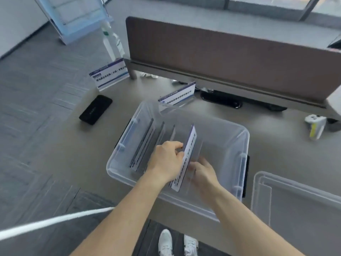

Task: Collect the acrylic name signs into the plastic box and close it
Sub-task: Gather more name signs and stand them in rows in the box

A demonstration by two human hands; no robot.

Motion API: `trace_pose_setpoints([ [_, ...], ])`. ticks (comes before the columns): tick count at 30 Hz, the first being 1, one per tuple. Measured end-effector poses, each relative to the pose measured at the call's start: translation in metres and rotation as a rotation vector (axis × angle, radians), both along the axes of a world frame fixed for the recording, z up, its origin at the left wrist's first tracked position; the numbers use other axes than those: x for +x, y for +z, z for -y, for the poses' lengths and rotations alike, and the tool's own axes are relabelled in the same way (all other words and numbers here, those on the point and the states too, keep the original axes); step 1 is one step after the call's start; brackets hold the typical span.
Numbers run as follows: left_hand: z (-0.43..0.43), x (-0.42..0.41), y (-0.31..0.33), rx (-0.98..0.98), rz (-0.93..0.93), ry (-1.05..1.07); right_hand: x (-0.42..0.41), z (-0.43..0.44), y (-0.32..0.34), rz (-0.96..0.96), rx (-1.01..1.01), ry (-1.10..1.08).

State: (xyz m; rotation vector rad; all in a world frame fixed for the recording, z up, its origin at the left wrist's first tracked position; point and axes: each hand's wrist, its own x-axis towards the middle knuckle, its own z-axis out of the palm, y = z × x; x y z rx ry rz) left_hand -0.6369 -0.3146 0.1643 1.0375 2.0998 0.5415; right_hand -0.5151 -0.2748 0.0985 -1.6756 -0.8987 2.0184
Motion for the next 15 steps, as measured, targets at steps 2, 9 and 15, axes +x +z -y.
trace_pose_setpoints([
  [2,0.002,0.002,-0.023,-0.018,-0.01,0.003,-0.004,0.001,-0.02,0.041,-0.025,0.035],
  [9,-0.005,0.005,-0.073,-0.014,-0.073,0.012,-0.023,-0.018,-0.063,0.211,-0.019,0.128],
  [15,-0.011,0.0,-0.088,0.014,-0.128,0.021,-0.034,-0.027,-0.081,0.332,0.087,0.152],
])
